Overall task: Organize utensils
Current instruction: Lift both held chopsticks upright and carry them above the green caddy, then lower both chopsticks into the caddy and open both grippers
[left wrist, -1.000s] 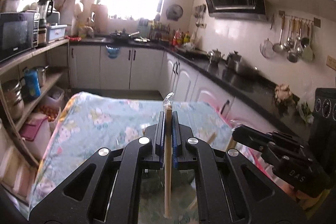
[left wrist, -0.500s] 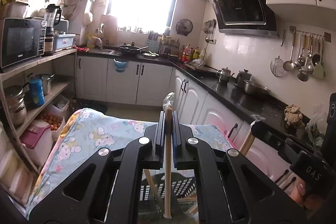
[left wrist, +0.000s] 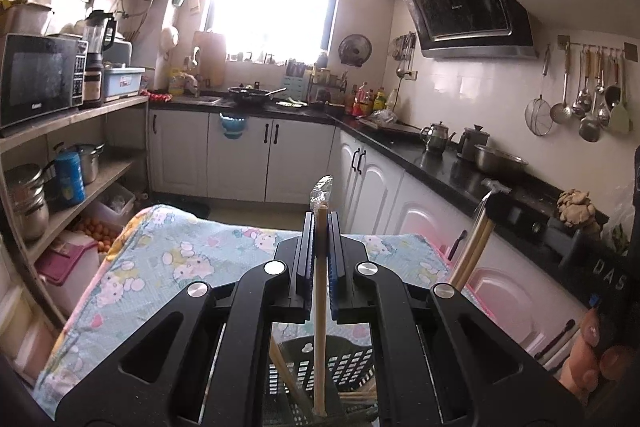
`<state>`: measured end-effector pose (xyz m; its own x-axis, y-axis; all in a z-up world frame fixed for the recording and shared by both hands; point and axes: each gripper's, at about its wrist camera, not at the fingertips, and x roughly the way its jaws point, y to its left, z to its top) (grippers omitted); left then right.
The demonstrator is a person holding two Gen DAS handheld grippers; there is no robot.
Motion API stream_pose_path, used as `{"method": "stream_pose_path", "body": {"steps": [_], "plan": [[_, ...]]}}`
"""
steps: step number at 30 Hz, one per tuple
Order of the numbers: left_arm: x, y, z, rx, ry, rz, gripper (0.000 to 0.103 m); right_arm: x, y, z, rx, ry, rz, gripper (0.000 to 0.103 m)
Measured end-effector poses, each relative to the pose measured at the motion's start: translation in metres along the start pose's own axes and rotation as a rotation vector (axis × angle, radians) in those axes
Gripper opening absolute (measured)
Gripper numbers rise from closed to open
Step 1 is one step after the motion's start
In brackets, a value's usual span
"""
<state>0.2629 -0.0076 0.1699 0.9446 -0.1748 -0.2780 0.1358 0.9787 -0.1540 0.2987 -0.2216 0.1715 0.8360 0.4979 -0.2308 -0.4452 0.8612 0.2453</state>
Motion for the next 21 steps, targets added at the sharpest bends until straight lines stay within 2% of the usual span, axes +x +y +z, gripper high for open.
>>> {"method": "stream_pose_path", "body": {"steps": [10,21], "plan": [[0.011,0.001,-0.021,0.016,-0.026,0.008,0.001,0.022,-0.011,-0.023,-0.029,-0.012,-0.080,0.005],[0.029,0.002,-0.048,0.029,0.023,-0.019,0.001,0.034,-0.023,-0.054,-0.038,0.040,-0.094,0.005]]}}
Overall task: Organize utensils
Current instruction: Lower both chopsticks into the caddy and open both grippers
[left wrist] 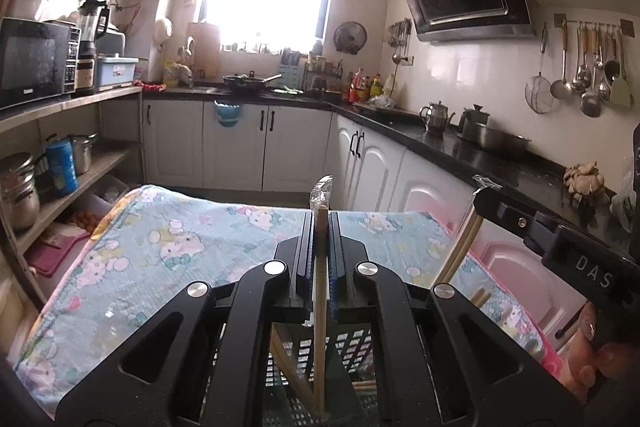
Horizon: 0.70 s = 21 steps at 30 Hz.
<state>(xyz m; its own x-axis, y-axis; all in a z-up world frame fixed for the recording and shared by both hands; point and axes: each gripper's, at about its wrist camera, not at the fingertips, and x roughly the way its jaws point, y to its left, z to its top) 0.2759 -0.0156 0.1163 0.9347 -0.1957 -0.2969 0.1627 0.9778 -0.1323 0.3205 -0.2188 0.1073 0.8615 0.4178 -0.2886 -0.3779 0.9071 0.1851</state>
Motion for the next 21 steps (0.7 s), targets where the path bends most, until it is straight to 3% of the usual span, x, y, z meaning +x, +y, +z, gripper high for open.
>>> {"method": "stream_pose_path", "body": {"steps": [12,16,19,21], "plan": [[0.002,0.000,-0.013,0.003,0.042,-0.005,0.002,-0.004,-0.006,-0.017,0.029,0.081,0.006,0.005],[0.000,0.005,-0.016,-0.016,0.062,-0.001,0.017,-0.008,-0.009,-0.021,0.045,0.092,0.008,0.006],[-0.003,0.007,-0.018,-0.026,0.074,0.000,0.020,-0.011,-0.011,-0.022,0.054,0.101,0.012,0.006],[-0.006,0.008,-0.019,-0.030,0.077,0.001,0.024,-0.013,-0.011,-0.023,0.053,0.109,0.010,0.016]]}}
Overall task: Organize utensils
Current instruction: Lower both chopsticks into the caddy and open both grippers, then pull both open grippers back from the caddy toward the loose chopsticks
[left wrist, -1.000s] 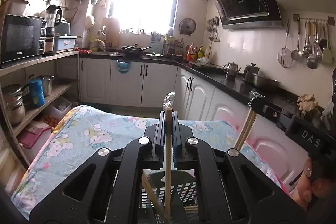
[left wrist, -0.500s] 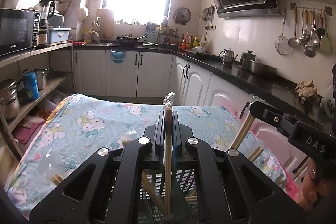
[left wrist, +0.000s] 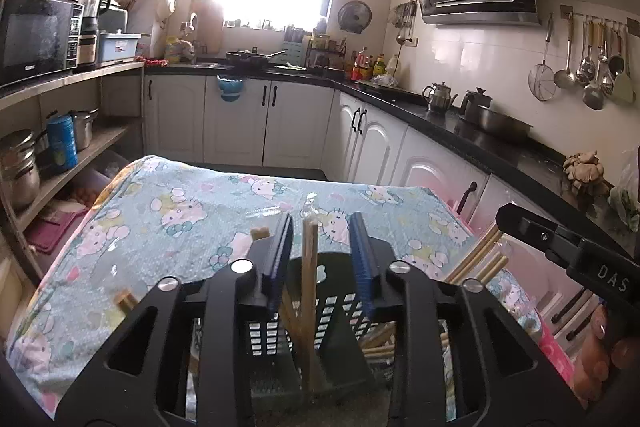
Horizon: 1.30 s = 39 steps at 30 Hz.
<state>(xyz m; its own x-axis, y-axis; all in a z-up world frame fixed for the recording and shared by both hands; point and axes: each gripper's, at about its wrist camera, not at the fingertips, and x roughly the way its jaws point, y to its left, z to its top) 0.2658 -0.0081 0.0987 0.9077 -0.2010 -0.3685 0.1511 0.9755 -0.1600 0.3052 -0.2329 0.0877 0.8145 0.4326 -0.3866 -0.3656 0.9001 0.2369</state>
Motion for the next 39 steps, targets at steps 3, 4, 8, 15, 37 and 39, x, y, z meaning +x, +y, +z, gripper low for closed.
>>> {"method": "stream_pose_path", "body": {"steps": [3,4,8,15,37,39], "plan": [[-0.003,0.002,-0.002,-0.009,0.008,0.000,0.029,-0.003,-0.001,-0.001,0.000,0.001,-0.002,0.025],[-0.005,0.002,-0.002,-0.014,0.012,-0.001,0.034,-0.004,-0.001,-0.001,0.000,0.002,-0.002,0.025],[-0.013,0.003,-0.004,-0.027,0.021,-0.004,0.043,-0.009,-0.002,-0.003,0.003,0.003,-0.001,0.031],[-0.028,0.006,-0.010,-0.042,0.040,-0.010,0.061,-0.025,-0.003,-0.010,-0.006,0.003,-0.012,0.040],[-0.075,0.016,-0.039,-0.073,0.068,0.012,0.091,-0.068,0.017,-0.050,-0.074,0.014,-0.018,0.057],[-0.077,0.017,-0.043,-0.083,0.074,0.012,0.091,-0.071,0.019,-0.055,-0.077,0.017,-0.017,0.057]]}}
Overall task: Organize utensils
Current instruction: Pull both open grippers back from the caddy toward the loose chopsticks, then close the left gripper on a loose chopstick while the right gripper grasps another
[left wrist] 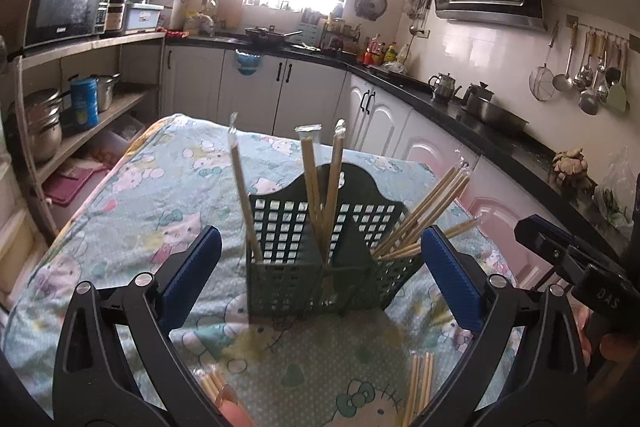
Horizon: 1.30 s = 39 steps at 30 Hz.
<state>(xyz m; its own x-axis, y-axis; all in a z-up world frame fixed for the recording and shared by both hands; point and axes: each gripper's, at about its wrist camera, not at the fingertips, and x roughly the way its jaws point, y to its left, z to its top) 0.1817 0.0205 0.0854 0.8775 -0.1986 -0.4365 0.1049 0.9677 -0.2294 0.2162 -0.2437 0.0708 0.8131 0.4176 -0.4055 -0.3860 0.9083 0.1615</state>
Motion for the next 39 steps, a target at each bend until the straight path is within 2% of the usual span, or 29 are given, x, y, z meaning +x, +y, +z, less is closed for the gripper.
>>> {"method": "stream_pose_path", "body": {"steps": [19,39], "plan": [[-0.023,0.026,-0.034,-0.065,0.052,0.041,0.091,-0.011,0.015,-0.041,-0.021,0.086,0.030,0.057],[-0.033,0.068,-0.076,-0.121,0.164,0.121,0.091,0.000,0.034,-0.077,-0.032,0.189,0.073,0.057]]}}
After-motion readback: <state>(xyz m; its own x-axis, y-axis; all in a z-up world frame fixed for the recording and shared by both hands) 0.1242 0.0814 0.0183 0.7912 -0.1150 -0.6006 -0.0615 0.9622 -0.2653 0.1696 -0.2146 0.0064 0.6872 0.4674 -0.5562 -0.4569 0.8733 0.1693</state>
